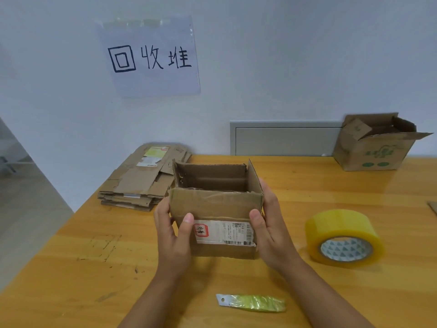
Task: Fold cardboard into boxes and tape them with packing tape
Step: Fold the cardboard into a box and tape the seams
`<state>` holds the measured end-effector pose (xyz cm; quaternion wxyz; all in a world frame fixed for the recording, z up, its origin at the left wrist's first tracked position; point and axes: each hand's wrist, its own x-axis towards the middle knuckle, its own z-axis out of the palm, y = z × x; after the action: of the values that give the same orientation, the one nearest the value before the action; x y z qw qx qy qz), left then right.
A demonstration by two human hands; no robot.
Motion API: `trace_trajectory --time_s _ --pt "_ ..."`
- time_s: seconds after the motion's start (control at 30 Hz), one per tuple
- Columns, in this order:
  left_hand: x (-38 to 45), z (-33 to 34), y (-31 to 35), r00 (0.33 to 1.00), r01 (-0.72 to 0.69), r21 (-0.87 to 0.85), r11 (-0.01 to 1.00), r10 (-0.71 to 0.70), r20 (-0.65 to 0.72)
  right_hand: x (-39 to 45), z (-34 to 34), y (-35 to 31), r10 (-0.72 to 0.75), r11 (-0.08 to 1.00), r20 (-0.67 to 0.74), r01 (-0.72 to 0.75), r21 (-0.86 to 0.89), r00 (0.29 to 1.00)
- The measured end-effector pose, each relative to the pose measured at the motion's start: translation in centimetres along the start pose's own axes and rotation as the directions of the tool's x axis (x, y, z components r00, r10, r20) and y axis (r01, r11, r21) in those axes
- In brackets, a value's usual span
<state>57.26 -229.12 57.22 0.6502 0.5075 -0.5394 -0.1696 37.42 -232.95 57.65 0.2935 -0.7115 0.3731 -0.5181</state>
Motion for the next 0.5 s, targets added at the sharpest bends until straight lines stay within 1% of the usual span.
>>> trace_trajectory --time_s 0.07,0.2,0.33,0.43,0.5 --pt "0.6 -0.3 0.2 1.0 -0.015 -0.011 1.0 0.015 0.009 0.1 -0.1 -0.2 -0.013 1.0 -0.014 0.012 -0.011 1.0" --pt "2.8 -1.1 1.5 0.999 0.035 -0.042 0.998 -0.035 0.016 0.7 -0.5 -0.5 -0.036 0.999 -0.018 0.035 -0.031 0.999" --pt "5.4 -2.5 2.0 0.985 0.026 0.059 0.998 -0.036 0.166 1.7 -1.4 -1.0 -0.039 0.997 0.036 0.042 -0.069 0.999" --pt "6.6 -3.1 2.0 0.98 0.054 0.138 0.989 -0.079 0.184 2.7 -2.4 -1.3 -0.064 0.993 0.069 0.07 -0.092 0.996" --pt "7.0 -3.4 1.8 0.98 0.016 0.175 0.984 -0.05 0.19 3.9 -3.1 -1.8 -0.087 0.986 0.115 0.102 -0.132 0.99"
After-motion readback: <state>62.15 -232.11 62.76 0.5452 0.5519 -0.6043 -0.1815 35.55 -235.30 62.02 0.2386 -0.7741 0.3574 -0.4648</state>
